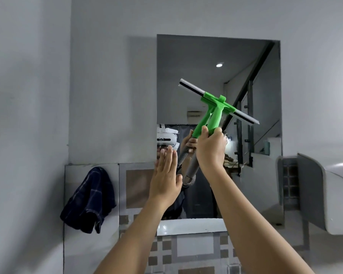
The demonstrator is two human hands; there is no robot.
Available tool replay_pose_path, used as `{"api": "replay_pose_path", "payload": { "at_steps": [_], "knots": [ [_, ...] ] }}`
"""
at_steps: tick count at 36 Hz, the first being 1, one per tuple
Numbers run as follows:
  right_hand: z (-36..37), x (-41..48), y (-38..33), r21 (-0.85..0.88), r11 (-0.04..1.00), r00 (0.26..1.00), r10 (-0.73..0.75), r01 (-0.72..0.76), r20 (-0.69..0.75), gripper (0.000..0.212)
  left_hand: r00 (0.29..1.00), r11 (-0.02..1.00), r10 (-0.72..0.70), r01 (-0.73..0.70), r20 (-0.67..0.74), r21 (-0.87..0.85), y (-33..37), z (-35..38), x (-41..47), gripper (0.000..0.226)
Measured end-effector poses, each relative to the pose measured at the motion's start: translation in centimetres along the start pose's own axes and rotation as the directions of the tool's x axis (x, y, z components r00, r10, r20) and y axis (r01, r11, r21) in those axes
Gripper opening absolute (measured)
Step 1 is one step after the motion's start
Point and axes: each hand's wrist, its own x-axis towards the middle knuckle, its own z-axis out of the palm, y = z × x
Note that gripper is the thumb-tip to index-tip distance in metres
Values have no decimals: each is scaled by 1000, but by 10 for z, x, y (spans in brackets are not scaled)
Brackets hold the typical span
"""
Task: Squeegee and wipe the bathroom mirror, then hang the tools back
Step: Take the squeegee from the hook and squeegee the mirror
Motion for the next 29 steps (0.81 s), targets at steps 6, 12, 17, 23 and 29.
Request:
{"api": "replay_pose_path", "payload": {
  "at_steps": [6, 12, 17, 23, 29],
  "knots": [
    [5, -7, 5, -82, 993, 994, -84, 89, 71, 38, 1000, 1000, -8, 8, -22, 3, 1, 5, 2, 75],
    [5, -11, 20, -187, 948, 959, -227, 257, 167, 34, 999, 999, -41, 41, -23, 9, 2, 7, 1, 77],
    [-9, -3, 29, -274, 896, 928, -293, 350, 229, 41, 996, 996, -84, 84, -24, -7, 8, 8, -1, 77],
    [-25, 9, 40, -346, 825, 885, -350, 446, 307, 43, 989, 990, -136, 133, -50, -53, 19, 13, -9, 82],
    [-47, 28, 54, -405, 731, 826, -404, 550, 392, 46, 973, 973, -223, 218, -66, -77, 35, 34, -20, 83]
  ]
}}
